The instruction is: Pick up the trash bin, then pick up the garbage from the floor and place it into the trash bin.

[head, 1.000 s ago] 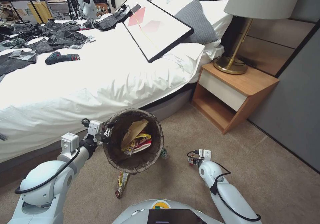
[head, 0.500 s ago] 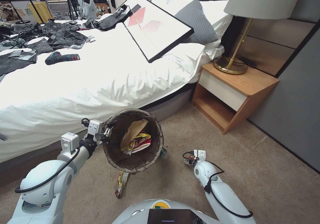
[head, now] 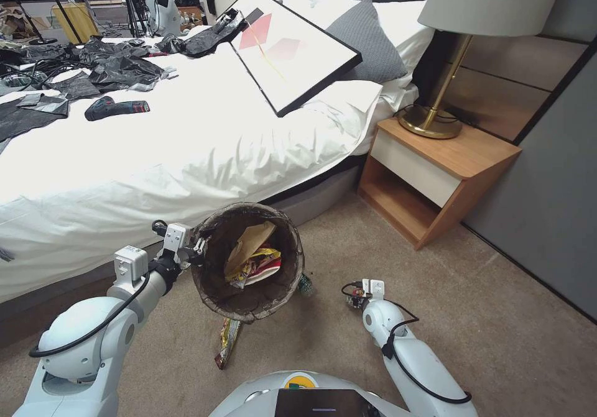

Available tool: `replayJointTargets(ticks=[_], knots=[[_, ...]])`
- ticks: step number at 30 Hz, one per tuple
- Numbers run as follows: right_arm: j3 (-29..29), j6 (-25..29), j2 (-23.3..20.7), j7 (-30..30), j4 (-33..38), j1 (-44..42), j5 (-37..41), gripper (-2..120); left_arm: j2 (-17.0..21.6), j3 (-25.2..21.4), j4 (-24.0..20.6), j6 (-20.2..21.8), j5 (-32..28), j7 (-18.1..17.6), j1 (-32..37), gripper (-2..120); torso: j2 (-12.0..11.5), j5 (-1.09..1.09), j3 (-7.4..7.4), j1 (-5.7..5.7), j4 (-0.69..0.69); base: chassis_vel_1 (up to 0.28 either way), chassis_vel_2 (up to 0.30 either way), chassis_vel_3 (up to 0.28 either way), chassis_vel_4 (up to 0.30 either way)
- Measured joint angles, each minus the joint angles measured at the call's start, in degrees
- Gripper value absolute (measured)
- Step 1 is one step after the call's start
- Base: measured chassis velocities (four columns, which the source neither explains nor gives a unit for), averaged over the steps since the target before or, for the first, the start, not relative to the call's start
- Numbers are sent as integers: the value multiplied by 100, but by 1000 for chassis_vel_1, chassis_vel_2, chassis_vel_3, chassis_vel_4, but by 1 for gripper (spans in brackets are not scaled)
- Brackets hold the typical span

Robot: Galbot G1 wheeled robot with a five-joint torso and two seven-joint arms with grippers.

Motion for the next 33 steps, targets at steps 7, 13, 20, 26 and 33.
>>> replayJointTargets(ticks=[7,13,20,26,33], knots=[[4,21,27,-29,-62,-5,-74,37,13,3,-2,0,-17,-3,-5,0,0,1,0,0,1,0,0,0,0],[9,28,29,-33,-72,-29,-117,17,11,-4,-2,0,-22,-3,-8,0,0,-1,1,0,0,0,0,0,0],[25,20,12,-29,-69,-32,-119,0,0,-3,15,0,-21,-3,-22,0,0,1,1,0,-2,0,0,0,0],[51,16,0,-22,-41,-47,-113,0,-2,-11,41,0,-18,-1,-21,0,0,1,2,0,-1,0,0,0,0],[258,-60,-169,26,677,-350,-6,0,1,-19,38,0,-18,6,-24,0,-1,0,2,0,-4,0,0,0,0]])
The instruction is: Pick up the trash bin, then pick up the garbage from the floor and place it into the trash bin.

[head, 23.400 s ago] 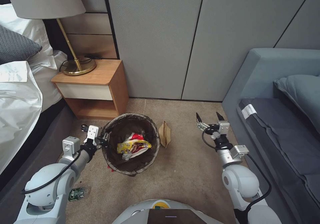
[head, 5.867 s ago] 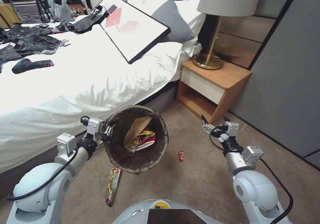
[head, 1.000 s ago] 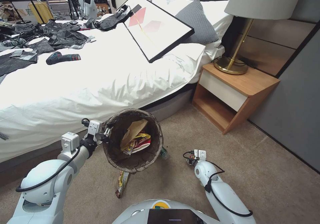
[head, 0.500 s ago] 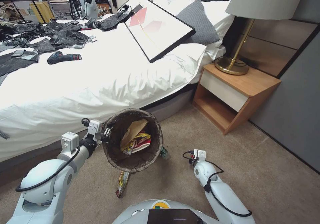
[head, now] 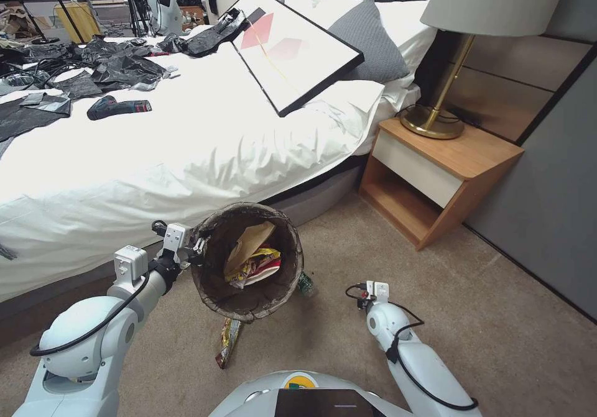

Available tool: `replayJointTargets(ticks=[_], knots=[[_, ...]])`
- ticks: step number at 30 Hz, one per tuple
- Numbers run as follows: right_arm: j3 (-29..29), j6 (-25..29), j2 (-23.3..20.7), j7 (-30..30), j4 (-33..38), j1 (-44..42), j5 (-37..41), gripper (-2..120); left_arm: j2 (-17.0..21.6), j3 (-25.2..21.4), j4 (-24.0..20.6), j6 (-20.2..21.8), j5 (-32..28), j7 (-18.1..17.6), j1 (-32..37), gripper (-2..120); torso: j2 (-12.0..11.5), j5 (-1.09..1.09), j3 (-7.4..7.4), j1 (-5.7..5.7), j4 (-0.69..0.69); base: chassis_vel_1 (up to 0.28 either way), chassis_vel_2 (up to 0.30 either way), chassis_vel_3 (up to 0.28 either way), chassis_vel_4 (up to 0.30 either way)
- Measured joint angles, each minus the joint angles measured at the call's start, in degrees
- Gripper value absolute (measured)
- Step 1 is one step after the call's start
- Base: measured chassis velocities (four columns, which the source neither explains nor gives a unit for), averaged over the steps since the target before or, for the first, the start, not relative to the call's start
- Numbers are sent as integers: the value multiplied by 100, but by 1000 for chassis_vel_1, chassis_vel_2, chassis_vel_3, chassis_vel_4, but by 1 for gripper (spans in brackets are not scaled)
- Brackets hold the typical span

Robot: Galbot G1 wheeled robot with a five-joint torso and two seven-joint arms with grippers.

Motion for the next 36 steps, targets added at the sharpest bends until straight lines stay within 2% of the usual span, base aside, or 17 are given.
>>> replayJointTargets(ticks=[1,3,4,7,8,10,11,13,15,16,20,23,25,30,32,33,36], knots=[[0,0,0,0,0,0,0,0,0,0,0,0,0,0,0,0,0,0,0,0,0,0,0,0,0],[136,-91,-168,34,643,-189,181,0,13,-20,-8,0,-1,1,-2,0,0,0,0,0,1,0,0,0,0],[136,-91,-168,34,643,-189,181,0,13,-20,-8,0,-1,1,-2,0,0,0,0,0,1,0,0,0,0],[291,-269,-668,165,1792,-410,670,0,25,-33,-48,0,0,4,8,0,0,-2,-1,0,2,0,0,0,0],[291,-269,-668,165,1792,-410,670,0,25,-33,-48,0,0,4,8,0,0,-2,-1,0,2,0,0,0,0],[352,-487,-1105,308,2601,-495,1194,0,29,-44,-76,0,9,5,20,0,0,2,0,0,0,0,0,0,0],[352,-487,-1105,308,2601,-495,1194,0,29,-44,-76,0,9,5,20,0,0,2,0,0,0,0,0,0,0],[381,-756,-1610,628,3668,-436,1966,0,31,-60,-147,0,29,11,43,0,0,-1,-1,0,3,0,0,0,0],[381,-768,-1657,672,3765,-419,2058,0,30,-60,-156,0,31,12,46,0,0,0,-1,0,3,0,0,0,0],[385,-796,-1871,839,4191,-316,2442,0,26,-62,-185,0,41,12,57,0,0,1,-1,0,5,0,0,0,0],[454,-805,-2209,946,4723,-124,3052,0,11,-56,-199,0,67,12,71,0,0,0,-1,0,4,0,0,0,0],[561,-806,-2644,967,5418,291,4083,0,-17,-29,-198,0,118,11,76,0,0,1,-1,0,3,0,0,0,0],[568,-805,-2716,912,5527,379,4209,0,-20,-23,-196,0,128,11,76,0,0,0,-1,0,3,0,0,0,0],[318,-801,-3081,440,5854,1233,4991,0,-29,11,-152,0,172,8,55,0,0,1,-1,0,2,0,0,0,0],[-67,-718,-3245,45,5856,1880,5290,0,-24,19,-124,0,184,7,44,0,0,0,0,0,5,0,0,0,0],[-67,-718,-3245,45,5856,1880,5290,0,-24,19,-124,0,184,7,44,0,0,0,0,0,5,0,0,0,0],[-444,-603,-3410,-666,5780,2755,5423,0,-21,21,-98,0,192,6,44,0,0,0,-1,0,3,0,0,0,0]])
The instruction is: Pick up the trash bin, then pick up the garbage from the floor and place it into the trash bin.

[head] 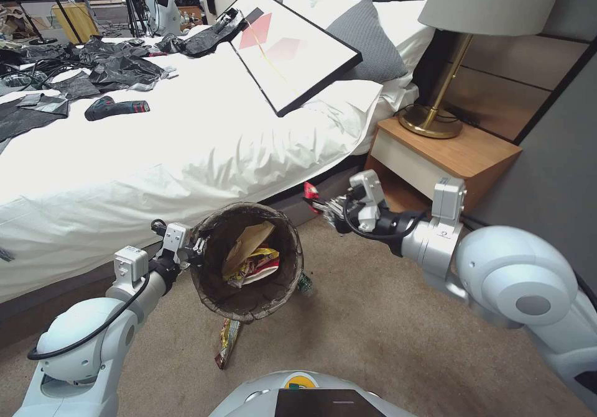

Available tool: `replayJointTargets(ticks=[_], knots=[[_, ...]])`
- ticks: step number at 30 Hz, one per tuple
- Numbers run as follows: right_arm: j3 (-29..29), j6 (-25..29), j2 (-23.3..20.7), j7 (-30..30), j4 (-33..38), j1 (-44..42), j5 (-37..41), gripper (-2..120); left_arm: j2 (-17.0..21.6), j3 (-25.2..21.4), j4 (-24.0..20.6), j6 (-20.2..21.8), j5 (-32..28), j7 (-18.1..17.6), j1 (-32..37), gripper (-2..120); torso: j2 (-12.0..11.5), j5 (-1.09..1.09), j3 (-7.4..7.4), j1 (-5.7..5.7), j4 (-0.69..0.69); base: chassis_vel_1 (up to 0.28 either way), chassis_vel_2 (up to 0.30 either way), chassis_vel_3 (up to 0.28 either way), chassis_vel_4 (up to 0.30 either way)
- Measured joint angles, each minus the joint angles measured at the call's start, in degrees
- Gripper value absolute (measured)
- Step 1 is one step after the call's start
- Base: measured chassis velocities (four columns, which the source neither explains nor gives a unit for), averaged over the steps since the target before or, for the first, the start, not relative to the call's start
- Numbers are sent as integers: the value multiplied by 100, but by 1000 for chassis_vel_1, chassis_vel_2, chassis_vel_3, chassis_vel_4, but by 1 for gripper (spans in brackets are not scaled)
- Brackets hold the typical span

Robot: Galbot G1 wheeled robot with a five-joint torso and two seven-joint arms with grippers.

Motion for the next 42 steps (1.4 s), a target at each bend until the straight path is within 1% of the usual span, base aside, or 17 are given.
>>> replayJointTargets(ticks=[1,4,5,7,9,10,11,12,13,16,18,20,27,38,40,41,42], knots=[[0,0,0,0,0,0,0,0,0,0,0,0,0,0,0,0,0,0,0,0,0,0,0,0,0],[-639,204,-90,-669,-253,918,209,0,10,7,48,0,9,-9,-5,0,0,-1,0,0,1,0,0,0,0],[-639,204,-90,-669,-253,918,209,0,10,7,48,0,9,-9,-5,0,0,-1,0,0,1,0,0,0,0],[-1462,371,-39,-1022,-562,1528,138,0,6,38,97,0,17,-13,-42,0,0,-1,0,0,0,0,0,0,0],[-2017,416,95,-1043,-745,1865,66,0,7,47,131,0,33,-17,-62,0,0,0,1,0,0,0,0,0,0],[-2017,416,95,-1043,-745,1865,66,0,7,47,131,0,33,-17,-62,0,0,0,1,0,0,0,0,0,0],[-2487,437,258,-1006,-918,2179,-5,0,12,46,149,0,38,-19,-71,0,0,-1,1,0,2,0,0,0,0],[-2675,437,349,-967,-984,2303,-19,0,18,42,154,0,38,-19,-71,0,0,-2,1,0,1,0,0,0,0],[-2675,437,349,-967,-984,2303,-19,0,18,42,154,0,38,-19,-71,0,0,-2,1,0,1,0,0,0,0],[-3252,455,665,-781,-1213,2640,-80,0,37,-4,177,0,35,-19,-67,0,0,-1,1,0,2,0,0,0,0],[-3382,457,734,-718,-1252,2697,-77,0,38,-12,187,0,35,-19,-66,0,0,-1,1,0,2,0,0,0,0],[-3700,455,901,-565,-1340,2771,-71,0,31,-21,212,0,34,-19,-68,0,0,-1,1,0,1,0,0,0,0],[-4090,395,1025,-398,-1557,2626,-249,0,7,-29,229,0,35,-26,-85,0,0,0,0,0,-1,0,0,0,0],[-4191,349,1168,-294,-1941,2299,-499,-1,4,-37,261,0,31,-31,-106,0,0,0,0,0,0,0,0,0,0],[-4191,337,1186,-278,-1998,2261,-521,7,4,-44,261,0,24,-31,-104,0,0,0,0,0,0,0,0,0,0],[-4191,337,1186,-278,-1998,2261,-521,7,4,-44,261,0,24,-31,-104,0,0,0,0,0,0,0,0,0,0],[-4190,338,1205,-281,-2044,2244,-525,12,5,-51,264,0,21,-30,-103,0,0,0,0,0,0,0,0,0,0]])
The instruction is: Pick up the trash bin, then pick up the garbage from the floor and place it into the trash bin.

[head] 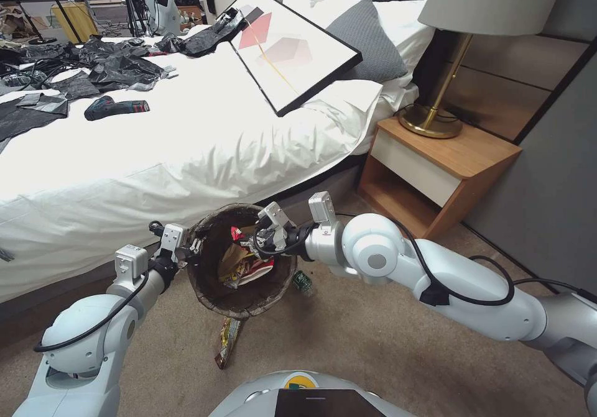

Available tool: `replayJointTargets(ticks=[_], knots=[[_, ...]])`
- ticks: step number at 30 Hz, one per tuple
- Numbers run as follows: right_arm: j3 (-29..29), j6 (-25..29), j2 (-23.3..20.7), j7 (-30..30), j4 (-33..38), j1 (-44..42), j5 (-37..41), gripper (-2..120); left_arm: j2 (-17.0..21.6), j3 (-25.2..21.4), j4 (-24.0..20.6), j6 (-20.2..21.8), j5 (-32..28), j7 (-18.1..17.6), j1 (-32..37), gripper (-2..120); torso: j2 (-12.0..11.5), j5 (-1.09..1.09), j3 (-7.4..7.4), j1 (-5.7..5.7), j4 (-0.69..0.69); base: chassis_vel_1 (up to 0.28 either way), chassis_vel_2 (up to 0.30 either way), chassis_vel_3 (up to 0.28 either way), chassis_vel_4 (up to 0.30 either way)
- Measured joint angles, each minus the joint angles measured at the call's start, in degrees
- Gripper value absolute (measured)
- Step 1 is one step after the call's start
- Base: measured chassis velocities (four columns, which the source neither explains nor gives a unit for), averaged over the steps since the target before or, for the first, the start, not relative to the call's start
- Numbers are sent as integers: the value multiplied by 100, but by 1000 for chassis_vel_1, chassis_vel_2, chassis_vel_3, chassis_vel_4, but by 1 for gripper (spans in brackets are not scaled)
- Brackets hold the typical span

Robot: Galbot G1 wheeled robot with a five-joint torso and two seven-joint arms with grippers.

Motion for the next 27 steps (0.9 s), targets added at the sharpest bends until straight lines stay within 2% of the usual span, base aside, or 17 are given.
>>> replayJointTargets(ticks=[2,4,7,9,12,14,15,17,19,20,22,27], knots=[[2,9,34,-11,-79,-27,-4,22,-2,-4,15,0,-1,0,-2,0,0,0,0,0,1,0,0,0,0],[2,22,53,-12,-112,-40,-16,24,-5,-4,20,0,-2,1,-3,0,0,0,0,0,1,0,0,0,0],[-2,63,121,-22,-234,-83,-65,41,-10,-3,43,0,-3,3,-7,0,0,0,0,0,1,0,0,0,0],[-2,61,126,-22,-240,-86,-60,45,-10,-4,45,0,-5,0,-8,0,0,0,0,0,1,0,0,0,0],[25,60,156,-13,-243,-108,-7,60,-10,-4,72,0,-11,-12,-12,0,0,0,0,0,1,0,0,0,0],[28,60,157,-11,-242,-108,-2,61,-10,-4,75,0,-11,-13,-12,0,0,0,0,0,1,0,0,0,0],[43,61,163,-11,-240,-108,12,69,-9,-4,81,0,-11,-15,-14,0,0,0,0,0,1,0,0,0,0],[46,62,165,-10,-239,-107,19,72,-8,-4,82,0,-11,-15,-14,0,0,0,0,0,1,0,0,0,0],[59,61,169,-9,-238,-95,41,84,-7,-3,85,0,-11,-14,-19,0,0,0,0,0,1,0,0,0,0],[59,61,169,-9,-238,-95,41,84,-7,-3,85,0,-11,-14,-19,0,0,0,0,0,1,0,0,0,0],[91,61,181,10,-230,-81,62,94,-7,-3,94,0,-11,-14,-25,0,0,0,0,0,1,0,0,0,0],[231,59,177,34,-103,-82,109,100,-7,-2,99,0,-11,-12,-26,0,0,0,0,0,2,0,0,0,0]])
